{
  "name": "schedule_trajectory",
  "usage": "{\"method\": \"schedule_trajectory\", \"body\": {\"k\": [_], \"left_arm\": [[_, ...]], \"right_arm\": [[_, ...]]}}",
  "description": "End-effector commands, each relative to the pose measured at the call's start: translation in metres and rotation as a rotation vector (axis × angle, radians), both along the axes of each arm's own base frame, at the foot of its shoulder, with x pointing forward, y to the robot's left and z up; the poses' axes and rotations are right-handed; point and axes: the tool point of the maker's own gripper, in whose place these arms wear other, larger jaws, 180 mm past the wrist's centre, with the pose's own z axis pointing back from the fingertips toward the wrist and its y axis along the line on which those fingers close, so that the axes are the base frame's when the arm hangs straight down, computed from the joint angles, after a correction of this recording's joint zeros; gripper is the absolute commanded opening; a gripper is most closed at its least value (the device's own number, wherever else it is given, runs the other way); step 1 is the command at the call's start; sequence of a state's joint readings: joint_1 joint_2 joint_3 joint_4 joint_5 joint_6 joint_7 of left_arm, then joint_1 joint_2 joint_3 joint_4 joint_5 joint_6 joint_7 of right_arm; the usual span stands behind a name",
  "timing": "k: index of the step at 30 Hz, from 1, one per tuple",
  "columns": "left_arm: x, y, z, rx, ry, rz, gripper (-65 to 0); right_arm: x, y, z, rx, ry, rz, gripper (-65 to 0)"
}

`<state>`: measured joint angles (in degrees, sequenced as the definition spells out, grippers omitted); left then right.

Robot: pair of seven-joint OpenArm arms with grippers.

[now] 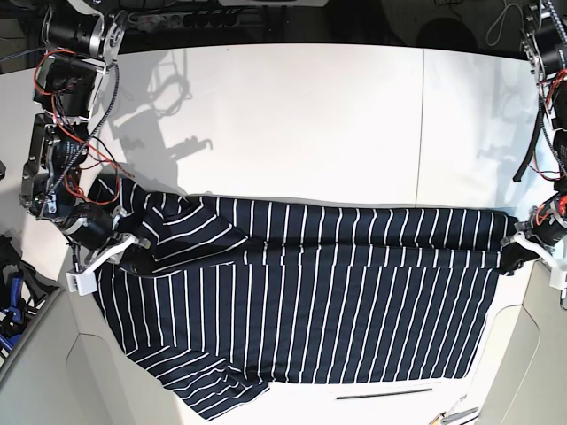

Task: Fold the T-shirt properly
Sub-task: 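Lift the shoulder edge with both grippers and fold it over the body, then lay the folded edge down with both grippers and release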

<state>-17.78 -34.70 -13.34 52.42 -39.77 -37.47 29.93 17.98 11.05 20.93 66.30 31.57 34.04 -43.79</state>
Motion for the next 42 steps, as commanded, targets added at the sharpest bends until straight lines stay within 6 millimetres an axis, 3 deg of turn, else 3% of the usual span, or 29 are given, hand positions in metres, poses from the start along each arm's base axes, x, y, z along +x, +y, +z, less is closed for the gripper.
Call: {"method": "schedule_trajectory", "body": {"k": [1, 4, 6, 11, 15, 18, 21, 28, 31, 35, 42], "left_arm": [[0.011, 0.012, 0.023, 0.006, -0.065, 0.039, -61.0], [0.011, 0.016, 0.019, -0.001, -0.051, 0.086, -45.8], [0.011, 0.018, 0.019, 0.002, -0.048, 0.086, -39.4], [0.004, 0.03, 0.026, -0.01, -0.02, 0.086, -38.7], [-0.006, 0.046, 0.043, -0.097, -0.049, 0.113, -38.7], [-0.021, 0.057, 0.048, -0.172, -0.067, 0.142, -38.7], [-0.036, 0.067, 0.04, -0.19, -0.06, 0.179, -36.0], [-0.058, 0.058, 0.011, -0.234, -0.018, 0.191, -27.5], [-0.063, 0.052, 0.001, -0.248, -0.009, 0.196, -27.4], [-0.06, 0.042, -0.007, -0.262, -0.021, 0.201, -27.4], [-0.054, 0.026, -0.026, -0.226, -0.002, 0.213, -27.4]], "right_arm": [[0.014, -0.004, 0.021, 0.003, -0.072, -0.013, -54.3], [0.013, -0.005, 0.018, 0.0, -0.06, -0.02, -39.1], [0.009, -0.007, 0.014, -0.002, -0.032, -0.021, -35.0], [0.002, -0.022, 0.021, 0.023, -0.003, -0.045, -35.1], [-0.01, -0.053, 0.033, 0.051, -0.042, -0.138, -35.1], [-0.029, -0.077, 0.025, 0.038, -0.025, -0.2, -35.1], [-0.048, -0.092, 0.01, 0.039, 0.008, -0.25, -35.1], [-0.086, -0.117, -0.013, 0.044, 0.036, -0.352, -35.0], [-0.096, -0.117, -0.022, 0.046, 0.054, -0.36, -33.8], [-0.091, -0.111, -0.026, 0.066, 0.051, -0.355, -22.9], [-0.087, -0.088, -0.038, 0.079, 0.074, -0.303, -22.3]]}}
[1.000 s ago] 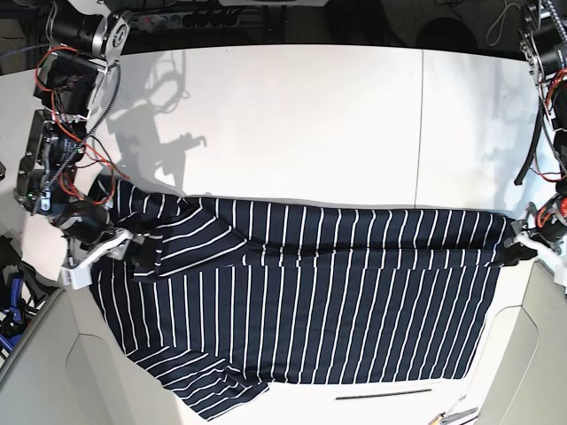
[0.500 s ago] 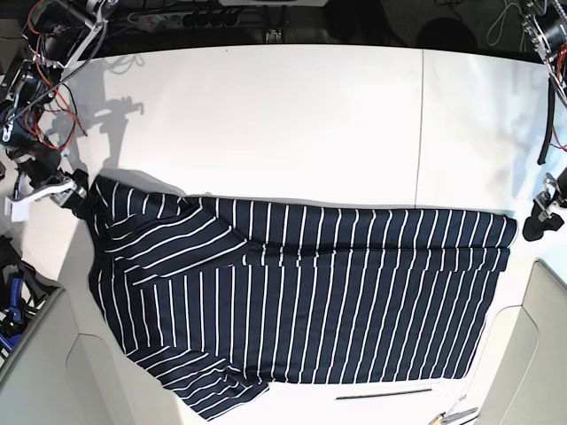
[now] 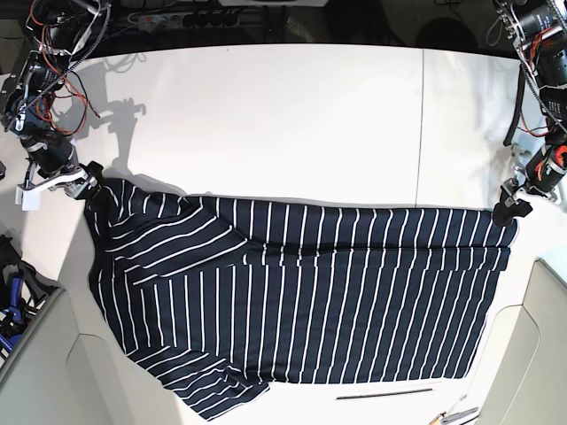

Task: Fold the T-shirt properly
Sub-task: 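Lay the folded edge down with both grippers and release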

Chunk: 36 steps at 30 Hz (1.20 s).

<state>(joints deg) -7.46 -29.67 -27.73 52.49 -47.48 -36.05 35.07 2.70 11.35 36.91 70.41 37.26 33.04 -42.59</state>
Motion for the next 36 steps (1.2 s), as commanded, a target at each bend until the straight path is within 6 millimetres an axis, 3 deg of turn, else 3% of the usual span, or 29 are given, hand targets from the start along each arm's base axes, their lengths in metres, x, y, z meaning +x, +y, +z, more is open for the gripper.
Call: {"method": "schedule_trajectory", "body": {"k": [1, 12, 13, 15, 17, 19, 20, 21, 26, 29, 32, 36], "left_arm": [[0.014, 0.013, 0.022, 0.045, -0.056, 0.02, -27.4], [0.035, -0.002, 0.015, 0.093, -0.041, 0.033, -27.7], [0.035, -0.001, 0.014, 0.095, -0.035, 0.043, -29.3], [0.035, 0.001, 0.013, 0.098, -0.028, 0.052, -39.4], [0.034, 0.002, 0.014, 0.1, -0.028, 0.052, -53.1], [0.035, 0.003, 0.014, 0.101, -0.029, 0.052, -64.0], [0.035, 0.003, 0.015, 0.101, -0.03, 0.053, -65.0], [0.034, 0.003, 0.015, 0.102, -0.029, 0.051, -65.0], [0.03, -0.007, 0.024, 0.059, -0.031, -0.071, -65.0], [0.021, 0.001, 0.031, 0.043, -0.015, -0.088, -65.0], [0.004, 0.011, 0.036, 0.093, -0.002, -0.106, -65.0], [-0.019, 0.001, 0.038, 0.144, 0.023, -0.178, -65.0]], "right_arm": [[0.008, 0.0, 0.008, -0.005, -0.029, 0.003, -22.3], [0.018, 0.033, 0.006, 0.033, -0.035, 0.054, -22.5], [0.019, 0.036, 0.006, 0.034, -0.036, 0.063, -22.7], [0.02, 0.04, 0.006, 0.033, -0.033, 0.077, -24.2], [0.02, 0.043, 0.005, 0.032, -0.031, 0.088, -34.5], [0.02, 0.045, 0.005, 0.029, -0.028, 0.093, -52.7], [0.02, 0.044, 0.005, 0.029, -0.029, 0.093, -61.6], [0.02, 0.044, 0.005, 0.029, -0.029, 0.093, -65.0], [0.018, 0.044, 0.011, 0.009, -0.021, 0.128, -65.0], [0.013, 0.042, 0.016, -0.008, 0.001, 0.153, -65.0], [0.004, 0.039, 0.025, -0.011, 0.002, 0.166, -65.0], [-0.009, 0.036, 0.036, -0.025, -0.015, 0.187, -65.0]]}}
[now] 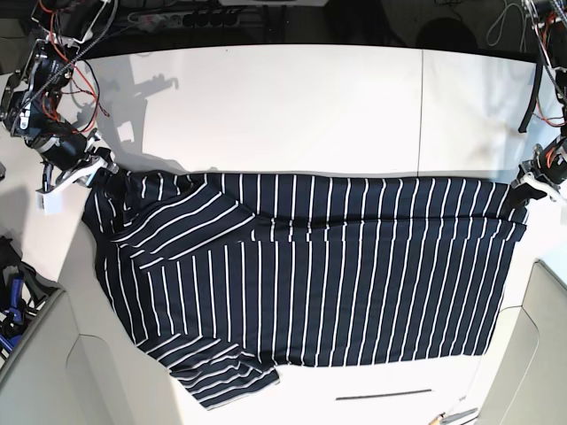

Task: Fold the T-shirt properly
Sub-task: 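Lay the folded edge down with both grippers and release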

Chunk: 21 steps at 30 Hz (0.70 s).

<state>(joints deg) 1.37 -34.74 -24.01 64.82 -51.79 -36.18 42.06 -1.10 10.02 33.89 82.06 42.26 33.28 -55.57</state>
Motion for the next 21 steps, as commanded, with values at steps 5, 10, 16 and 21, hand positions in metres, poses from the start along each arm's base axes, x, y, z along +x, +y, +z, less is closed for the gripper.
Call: {"method": "schedule_trajectory", "body": {"k": [5, 10, 16, 21], "left_arm": [[-0.017, -0.01, 0.029, 0.084, -0.05, -0.088, -65.0], [-0.048, 0.006, 0.038, 0.1, -0.04, -0.034, -65.0], [-0.079, -0.005, 0.038, 0.085, 0.008, -0.11, -65.0], [-0.099, -0.012, 0.03, 0.073, 0.049, -0.126, -65.0]], "right_arm": [[-0.011, -0.006, 0.021, -0.041, -0.03, 0.051, -65.0], [-0.042, -0.011, 0.015, -0.085, 0.026, 0.083, -65.0], [-0.072, -0.027, 0.008, -0.125, 0.089, 0.107, -65.0], [-0.094, -0.038, 0.0, -0.155, 0.15, 0.116, -65.0]]}}
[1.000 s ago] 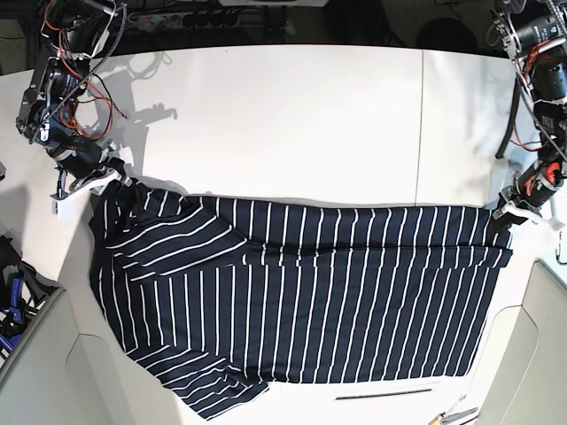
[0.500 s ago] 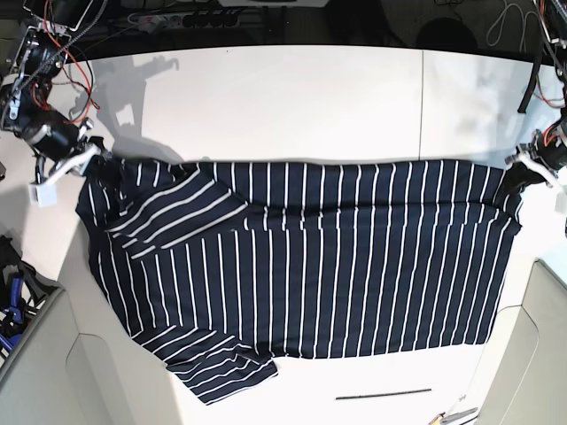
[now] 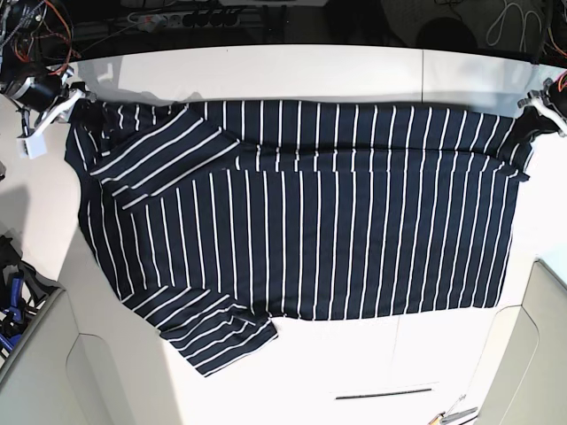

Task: Fold the T-shirt properly
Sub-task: 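Lay the folded edge down with both grippers and release, then grasp the shirt's hem corners with both grippers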

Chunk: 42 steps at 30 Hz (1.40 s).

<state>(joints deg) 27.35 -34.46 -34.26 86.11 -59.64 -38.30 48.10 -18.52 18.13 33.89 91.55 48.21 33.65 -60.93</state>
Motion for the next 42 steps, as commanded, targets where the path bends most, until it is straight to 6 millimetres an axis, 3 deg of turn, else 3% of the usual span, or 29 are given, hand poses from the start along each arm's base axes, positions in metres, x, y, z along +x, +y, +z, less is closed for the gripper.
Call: {"method": "schedule_trajectory", "body": {"k": [1, 10, 11, 14, 15, 16, 18, 19, 22, 27, 34, 38, 42], "left_arm": [[0.007, 0.003, 0.013, 0.01, -0.04, -0.008, -65.0], [-0.013, -0.024, -0.005, -0.103, 0.036, -0.036, -65.0], [-0.013, -0.024, -0.005, -0.104, 0.037, -0.035, -63.2], [-0.015, -0.024, -0.006, -0.102, 0.052, -0.039, -48.0], [-0.016, -0.023, -0.006, -0.101, 0.058, -0.038, -42.6], [-0.017, -0.021, -0.004, -0.102, 0.057, -0.033, -38.4], [-0.016, -0.013, 0.003, -0.107, 0.036, -0.009, -35.3], [-0.015, -0.008, 0.008, -0.107, 0.022, 0.008, -35.3], [-0.015, 0.018, 0.029, -0.088, -0.036, 0.079, -35.3], [-0.016, 0.061, 0.073, -0.054, -0.178, 0.201, -35.3], [-0.004, 0.074, 0.097, -0.033, -0.289, 0.235, -32.5], [0.019, 0.073, 0.104, 0.019, -0.371, 0.22, -30.2], [0.057, 0.052, 0.09, 0.087, -0.331, 0.107, -30.2]], "right_arm": [[0.005, -0.009, 0.01, -0.019, -0.037, -0.005, -65.0], [-0.014, -0.034, 0.01, -0.052, -0.01, -0.076, -65.0], [-0.015, -0.035, 0.01, -0.053, -0.009, -0.08, -65.0], [-0.015, -0.037, 0.011, -0.055, -0.011, -0.087, -65.0], [-0.015, -0.038, 0.011, -0.055, -0.012, -0.088, -60.3], [-0.015, -0.038, 0.011, -0.056, -0.013, -0.09, -51.4], [-0.014, -0.041, 0.013, -0.06, -0.019, -0.1, -36.6], [-0.013, -0.045, 0.015, -0.064, -0.028, -0.112, -32.2], [-0.008, -0.065, 0.027, -0.088, -0.082, -0.178, -30.3], [0.025, -0.111, 0.073, -0.14, -0.28, -0.316, -30.3], [0.091, -0.134, 0.125, -0.238, -0.457, -0.347, -30.3], [0.131, -0.128, 0.122, -0.251, -0.464, -0.31, -30.3], [0.178, -0.118, 0.1, -0.205, -0.429, -0.294, -30.3]]}}
